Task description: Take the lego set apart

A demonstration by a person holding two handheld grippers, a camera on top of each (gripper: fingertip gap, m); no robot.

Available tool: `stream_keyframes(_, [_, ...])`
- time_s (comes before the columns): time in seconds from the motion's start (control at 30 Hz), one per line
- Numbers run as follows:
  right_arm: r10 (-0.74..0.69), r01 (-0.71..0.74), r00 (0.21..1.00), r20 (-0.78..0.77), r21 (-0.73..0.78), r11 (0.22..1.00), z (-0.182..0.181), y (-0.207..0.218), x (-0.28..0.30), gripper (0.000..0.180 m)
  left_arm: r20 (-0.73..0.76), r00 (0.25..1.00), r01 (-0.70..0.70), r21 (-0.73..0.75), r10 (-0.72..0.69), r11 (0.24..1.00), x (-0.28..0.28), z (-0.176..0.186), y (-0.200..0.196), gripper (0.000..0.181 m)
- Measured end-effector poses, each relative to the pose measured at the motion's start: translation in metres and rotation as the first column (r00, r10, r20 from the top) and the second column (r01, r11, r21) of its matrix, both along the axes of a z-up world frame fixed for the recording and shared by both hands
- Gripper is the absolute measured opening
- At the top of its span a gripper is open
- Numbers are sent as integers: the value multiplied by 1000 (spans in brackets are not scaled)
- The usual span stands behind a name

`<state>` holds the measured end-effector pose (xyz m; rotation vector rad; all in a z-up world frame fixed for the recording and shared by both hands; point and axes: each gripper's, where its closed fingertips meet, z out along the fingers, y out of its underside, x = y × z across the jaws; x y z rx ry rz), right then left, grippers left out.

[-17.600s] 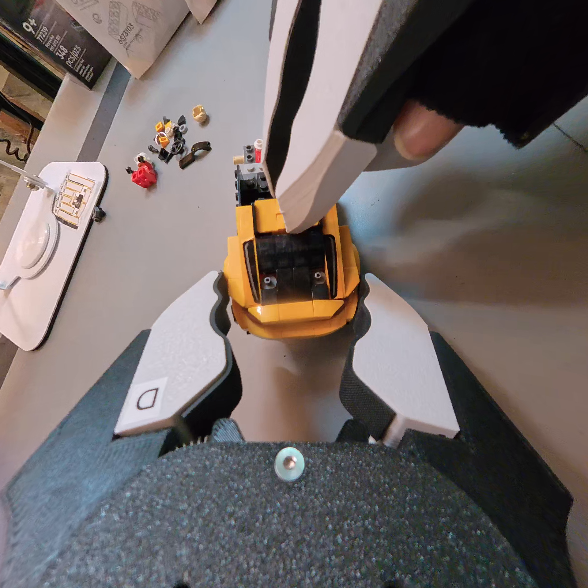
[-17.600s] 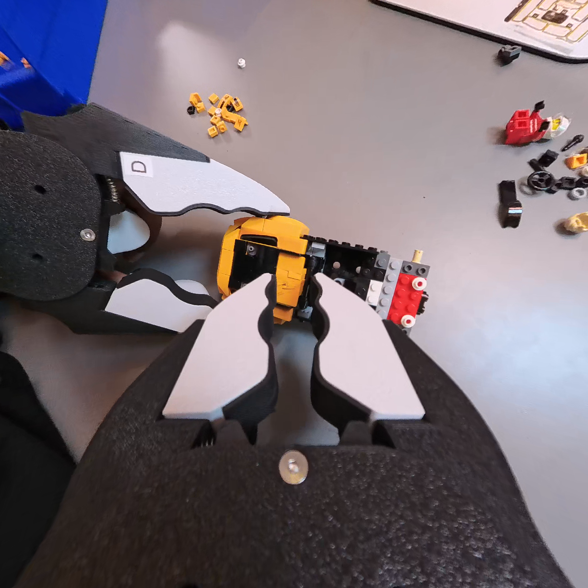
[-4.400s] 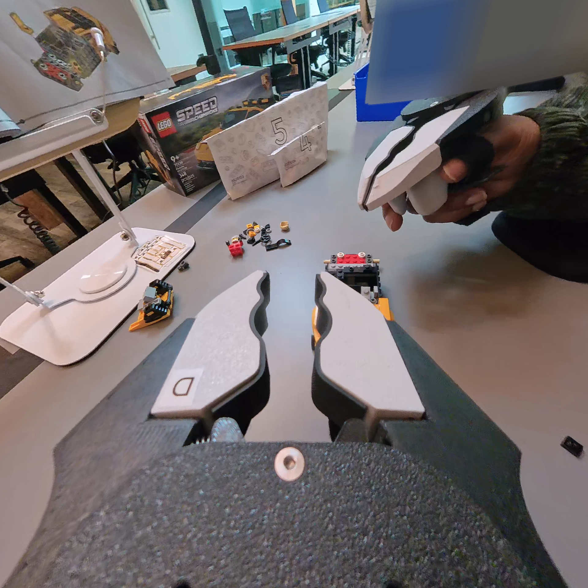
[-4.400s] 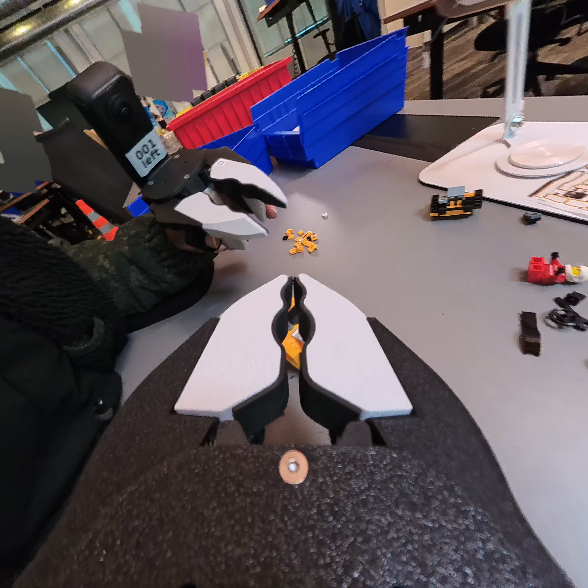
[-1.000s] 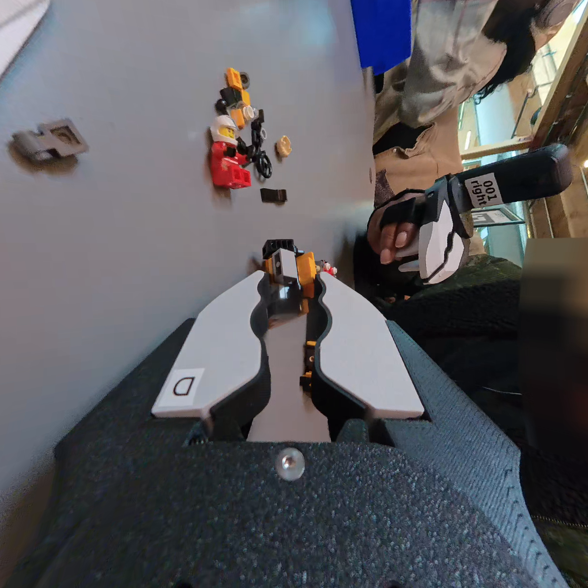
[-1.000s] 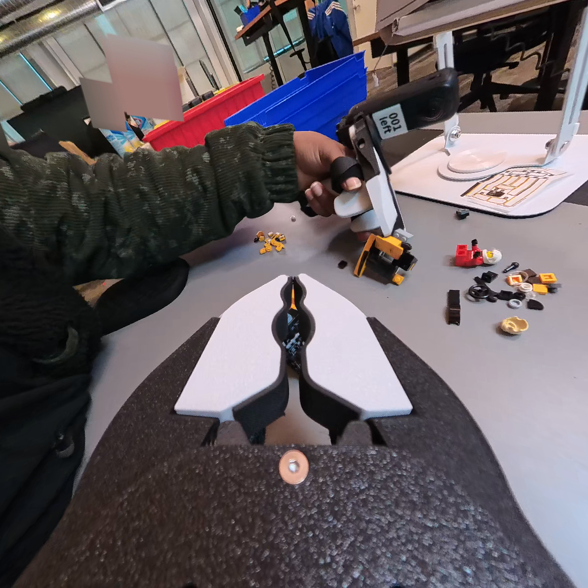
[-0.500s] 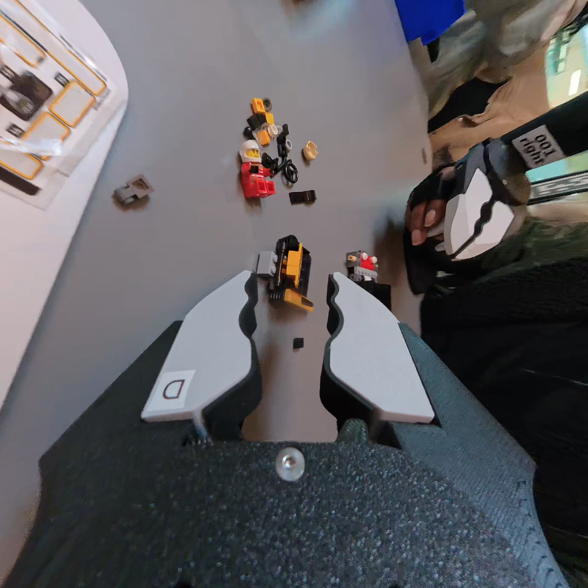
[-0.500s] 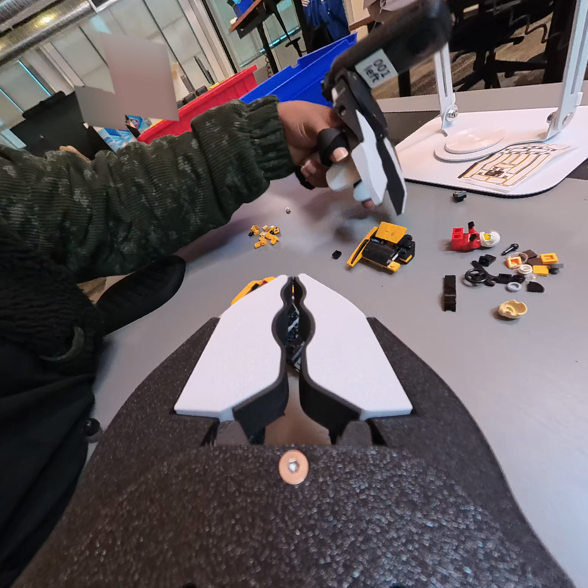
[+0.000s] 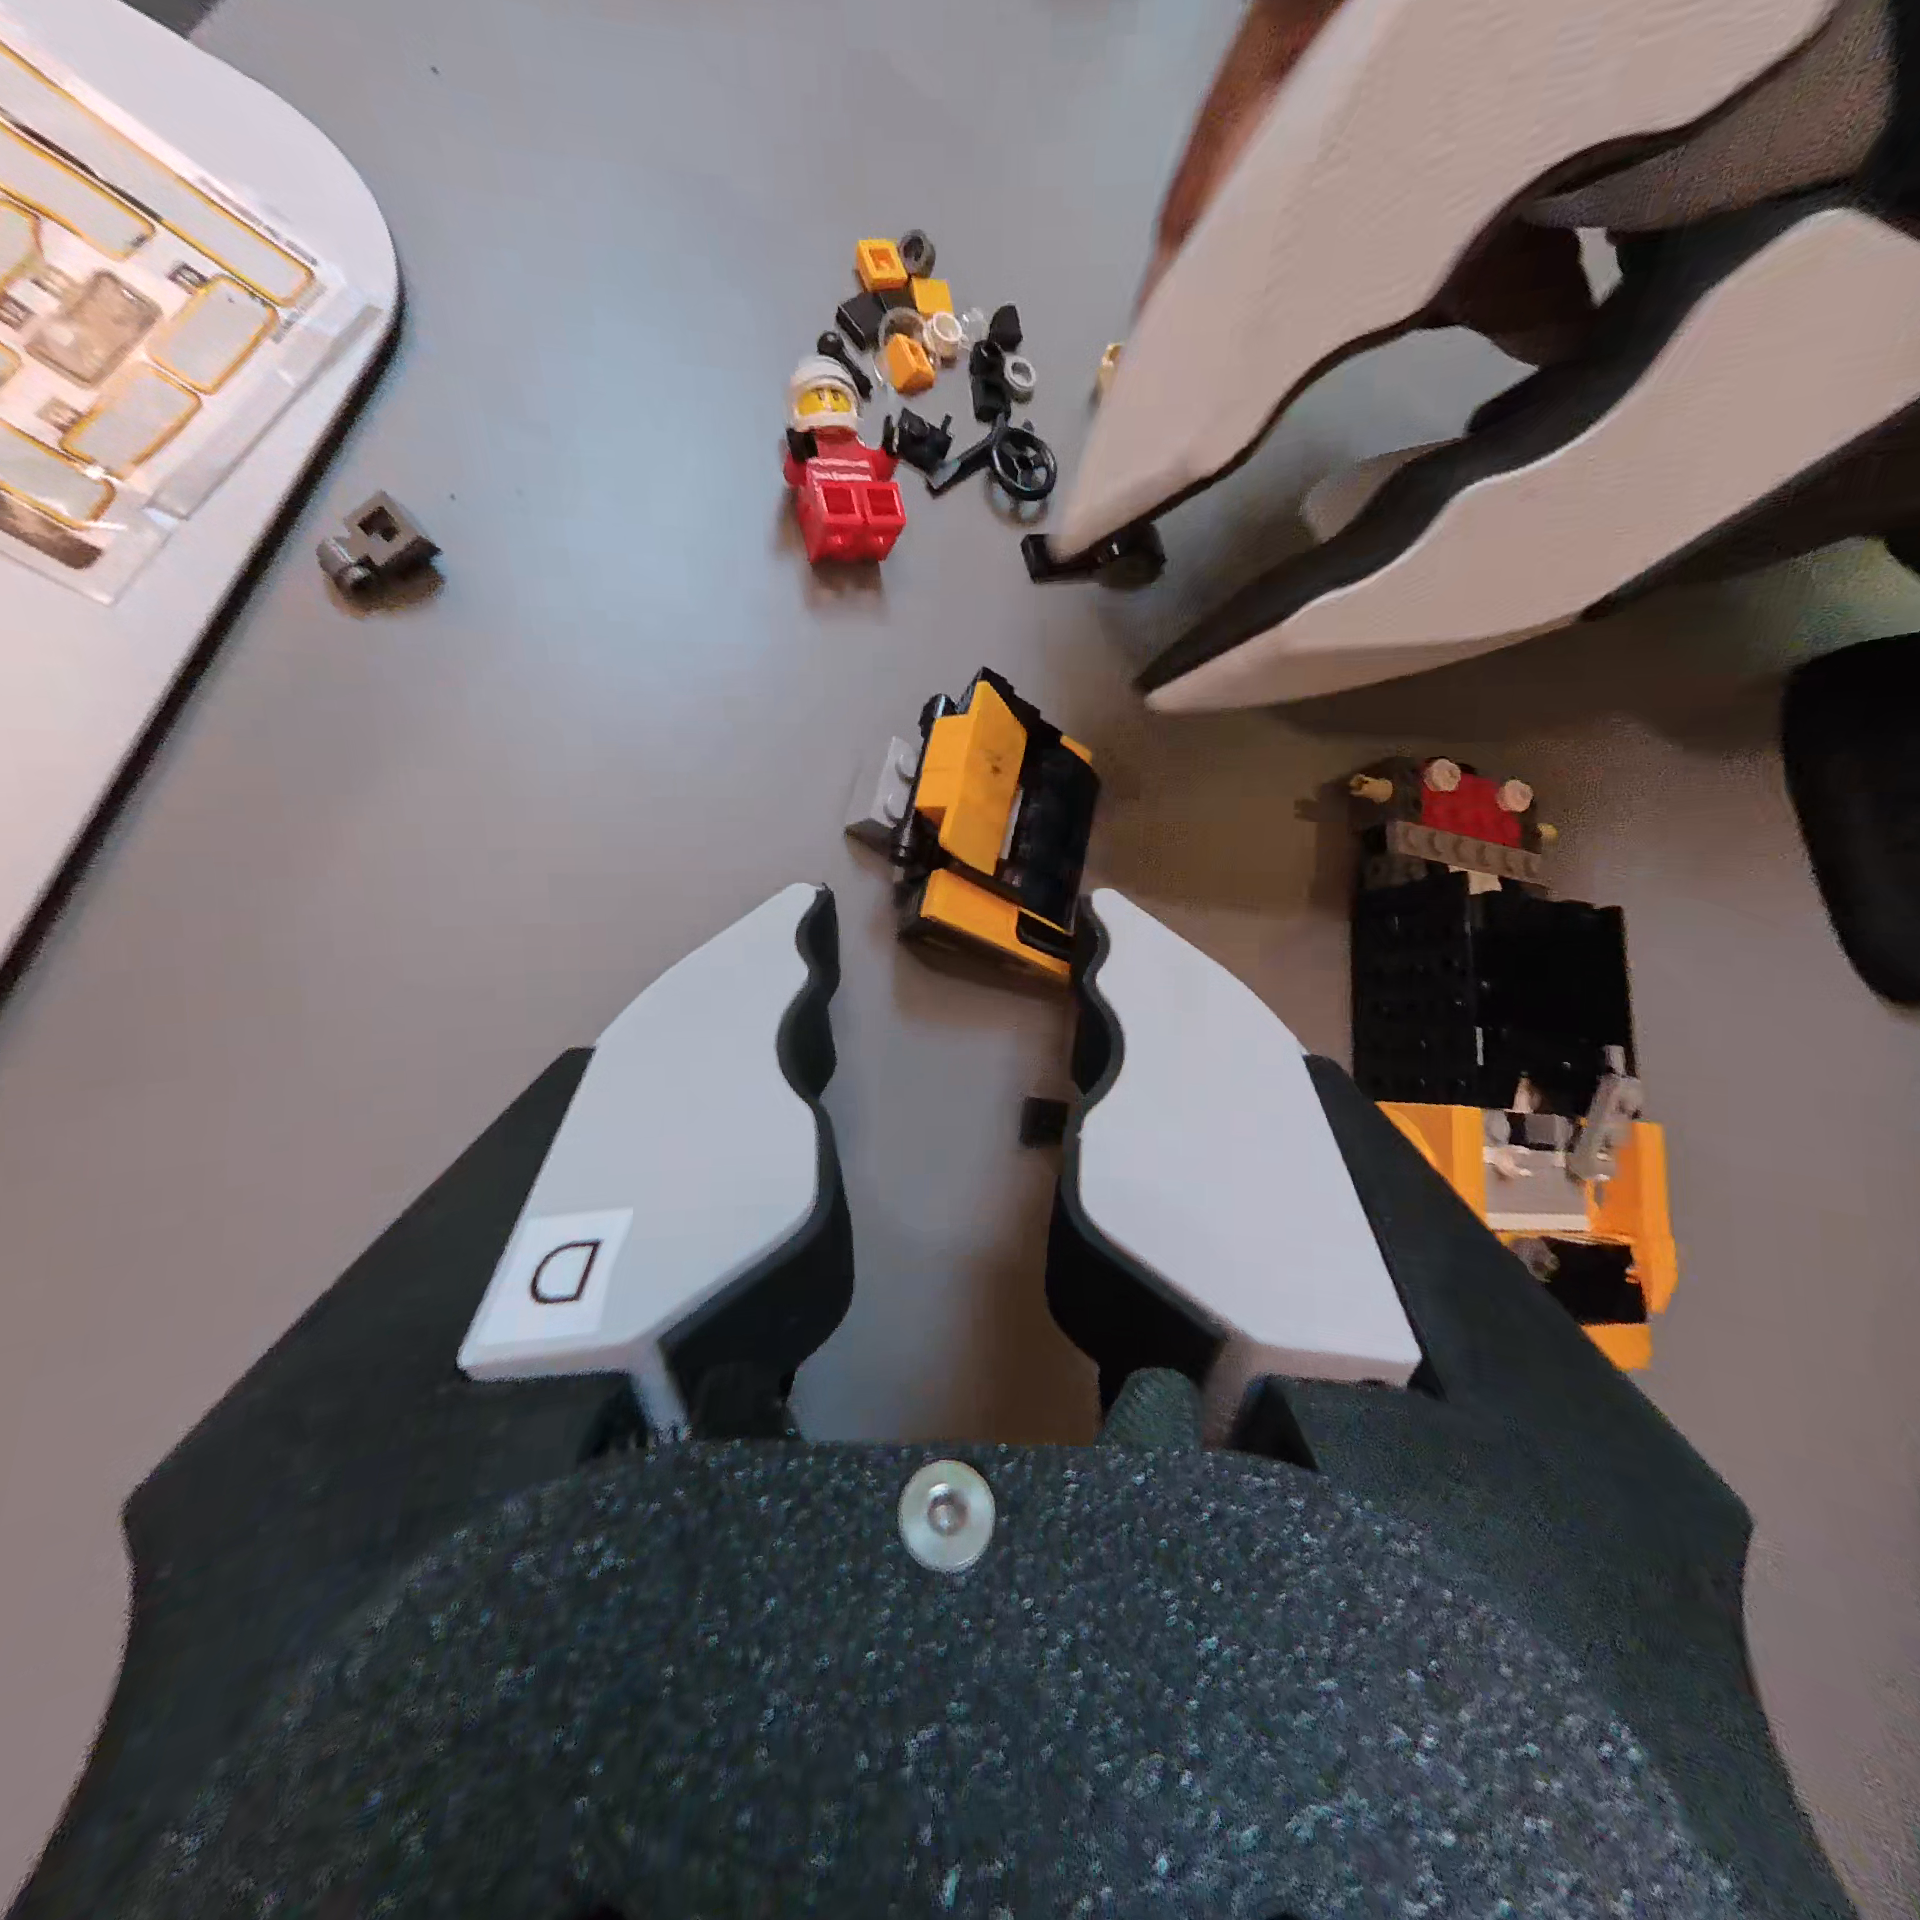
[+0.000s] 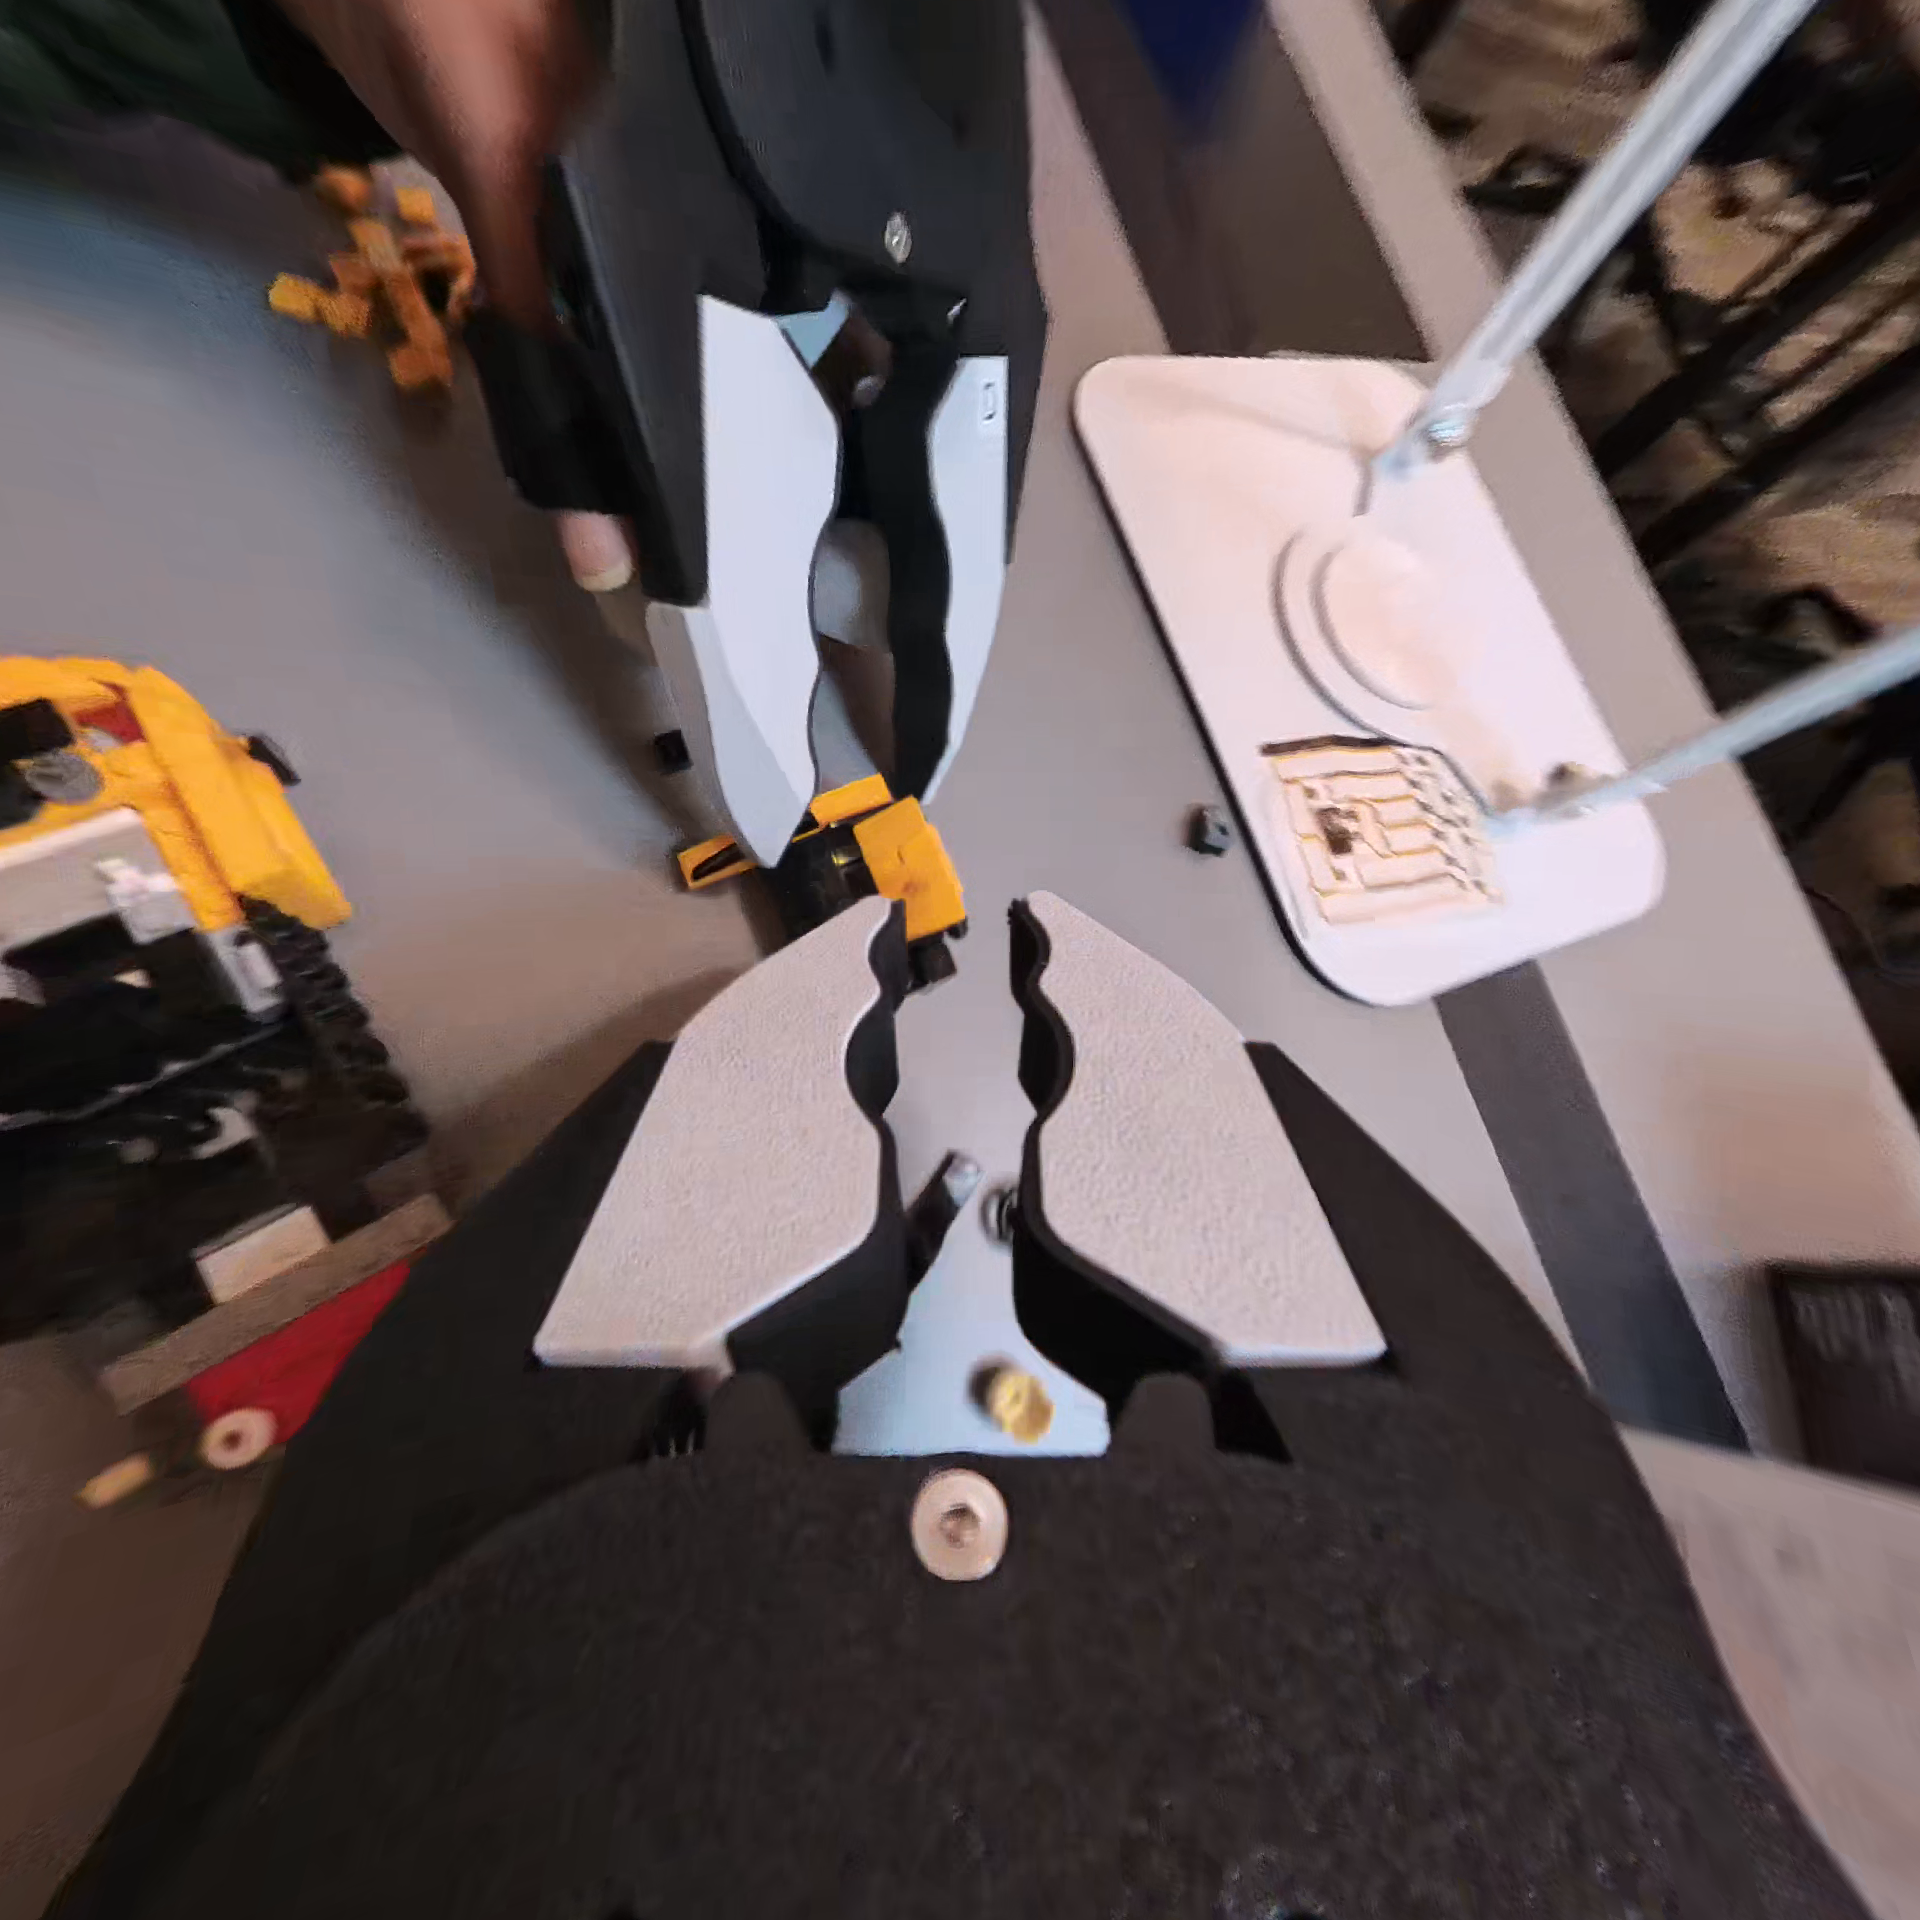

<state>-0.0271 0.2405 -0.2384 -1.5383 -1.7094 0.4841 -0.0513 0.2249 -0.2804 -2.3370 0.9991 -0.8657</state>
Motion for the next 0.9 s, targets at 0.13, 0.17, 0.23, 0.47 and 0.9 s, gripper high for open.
stream_keyframes(0.13, [165, -156, 978, 126, -84, 984, -20, -1, -14, 18, 1, 1000, 10, 40, -11, 999, 1, 0, 2, 39])
stream_keyframes(0.17, [185, -171, 972, 142, -106, 980, -22, -2, -16, 18, 5, 1000, 18, 46, -19, 999, 1, 0, 2, 37])
stream_keyframes(0.23, [212, -195, 956, 205, -101, 976, -26, 0, -17, 18, 16, 999, 40, 57, -41, 998, 3, 1, 0, 32])
stream_keyframes(0.47, [305, -281, 884, 354, -118, 952, -33, 1, -19, 17, 27, 997, 72, 64, -74, 995, 4, 0, -1, 31])
stream_keyframes(0.9, [291, -293, 948, 127, -6, 956, -3, -3, -9, 16, 22, 998, 64, 58, -66, 996, 7, -1, 3, 26])
